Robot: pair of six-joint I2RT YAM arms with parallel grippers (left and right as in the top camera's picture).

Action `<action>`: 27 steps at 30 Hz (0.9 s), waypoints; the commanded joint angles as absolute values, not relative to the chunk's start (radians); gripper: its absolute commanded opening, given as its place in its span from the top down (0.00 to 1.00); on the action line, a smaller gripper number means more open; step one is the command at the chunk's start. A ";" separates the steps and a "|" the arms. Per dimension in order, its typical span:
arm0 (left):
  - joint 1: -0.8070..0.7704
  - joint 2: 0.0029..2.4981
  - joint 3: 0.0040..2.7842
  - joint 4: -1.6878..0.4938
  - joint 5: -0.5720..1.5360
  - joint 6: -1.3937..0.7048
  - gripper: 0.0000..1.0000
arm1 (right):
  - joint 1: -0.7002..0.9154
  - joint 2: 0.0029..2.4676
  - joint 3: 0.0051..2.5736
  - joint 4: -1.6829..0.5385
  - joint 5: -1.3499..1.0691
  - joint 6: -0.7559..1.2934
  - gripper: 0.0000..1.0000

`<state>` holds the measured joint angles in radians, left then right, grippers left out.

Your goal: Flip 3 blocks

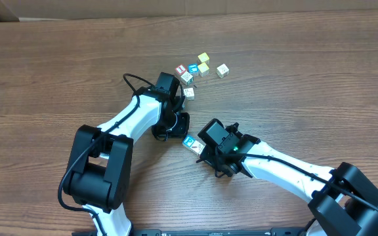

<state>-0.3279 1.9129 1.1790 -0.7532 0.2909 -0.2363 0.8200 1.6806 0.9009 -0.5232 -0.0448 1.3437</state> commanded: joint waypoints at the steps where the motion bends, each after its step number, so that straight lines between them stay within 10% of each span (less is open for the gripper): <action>1: -0.336 1.919 1.198 -0.756 0.281 -0.247 0.96 | 0.825 1.713 0.891 -0.514 -0.044 1.366 0.96; 27: -0.371 1.926 1.198 -0.713 0.289 -0.251 0.96 | 0.825 1.713 0.891 -0.449 -0.130 1.523 0.96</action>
